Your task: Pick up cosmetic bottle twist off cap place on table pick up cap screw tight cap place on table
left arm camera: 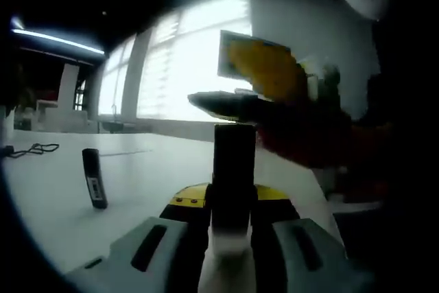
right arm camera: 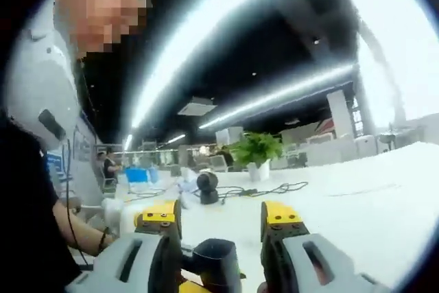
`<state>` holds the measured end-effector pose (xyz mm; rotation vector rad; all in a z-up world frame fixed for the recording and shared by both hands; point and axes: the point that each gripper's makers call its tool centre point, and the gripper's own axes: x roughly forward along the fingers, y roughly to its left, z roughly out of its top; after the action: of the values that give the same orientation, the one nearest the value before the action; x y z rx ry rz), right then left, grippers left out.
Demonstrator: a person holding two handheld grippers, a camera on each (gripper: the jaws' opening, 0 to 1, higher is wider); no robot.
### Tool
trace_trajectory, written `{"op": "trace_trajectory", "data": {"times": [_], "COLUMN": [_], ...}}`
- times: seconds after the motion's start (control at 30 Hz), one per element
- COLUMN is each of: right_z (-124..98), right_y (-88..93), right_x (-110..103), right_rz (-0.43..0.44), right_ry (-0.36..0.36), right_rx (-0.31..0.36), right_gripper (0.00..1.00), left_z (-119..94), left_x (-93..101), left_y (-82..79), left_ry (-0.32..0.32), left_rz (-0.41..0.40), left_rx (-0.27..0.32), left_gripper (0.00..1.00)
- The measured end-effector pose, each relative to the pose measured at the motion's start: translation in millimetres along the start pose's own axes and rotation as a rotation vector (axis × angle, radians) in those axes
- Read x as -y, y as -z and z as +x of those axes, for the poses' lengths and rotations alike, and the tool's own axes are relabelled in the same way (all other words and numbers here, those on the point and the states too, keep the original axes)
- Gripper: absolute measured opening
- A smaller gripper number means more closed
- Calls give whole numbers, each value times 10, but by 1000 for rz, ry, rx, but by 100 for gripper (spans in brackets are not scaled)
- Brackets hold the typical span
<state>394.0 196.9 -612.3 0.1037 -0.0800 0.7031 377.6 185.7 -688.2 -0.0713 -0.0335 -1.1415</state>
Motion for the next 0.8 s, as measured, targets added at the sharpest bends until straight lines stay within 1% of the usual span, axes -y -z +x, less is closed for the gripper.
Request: {"op": "trace_trajectory", "data": {"times": [0.07, 0.1, 0.2, 0.23, 0.33, 0.37, 0.4, 0.43, 0.47, 0.5, 0.53, 0.57, 0.67, 0.77, 0.8], "right_z": [9, 9, 19, 17, -21, -23, -46, -46, -58, -25, -34, -18, 10, 7, 1], "right_y": [27, 29, 30, 22, 37, 53, 83, 82, 150, 142, 175, 214, 269, 283, 286], "right_x": [-57, -52, -105, -98, -53, -67, -17, -4, 11, -24, -1, -13, -68, -73, -64], "right_rz": [-4, -11, -26, -10, -24, -28, -62, -87, -99, -89, -99, -110, -116, -151, -163], "right_ry": [24, 50, 91, 113, 188, 192, 226, 242, 261, 252, 270, 270, 250, 275, 290], "right_rx": [-4, -1, 13, 24, 30, 28, 7, 10, -28, -13, -31, -52, -72, -84, -91], "right_gripper": [43, 43, 41, 40, 39, 39, 39, 38, 37, 36, 36, 35, 33, 31, 28], "left_z": [-1, -1, -3, -3, -8, -8, -8, -9, -9, -9, -9, -10, -10, -10, -10], "left_x": [1, 2, -14, -18, -34, -35, -35, -35, -35, -34, -34, -34, -35, -37, -37], "left_y": [1, 1, 3, 5, 6, 6, 6, 6, 6, 6, 6, 6, 7, 7, 6], "left_ry": [-1, -1, -14, -15, -27, -28, -27, -28, -28, -28, -29, -29, -29, -28, -28], "left_rz": [3, 5, 14, 14, 21, 21, 22, 22, 23, 24, 25, 26, 26, 27, 26], "left_rx": [0, 1, 1, 1, -2, -2, -2, -2, -2, -2, -2, -1, -2, -2, -3], "left_gripper": [12, 12, 12, 12, 12, 12, 12, 12, 12, 12, 12, 12, 12, 12, 12]}}
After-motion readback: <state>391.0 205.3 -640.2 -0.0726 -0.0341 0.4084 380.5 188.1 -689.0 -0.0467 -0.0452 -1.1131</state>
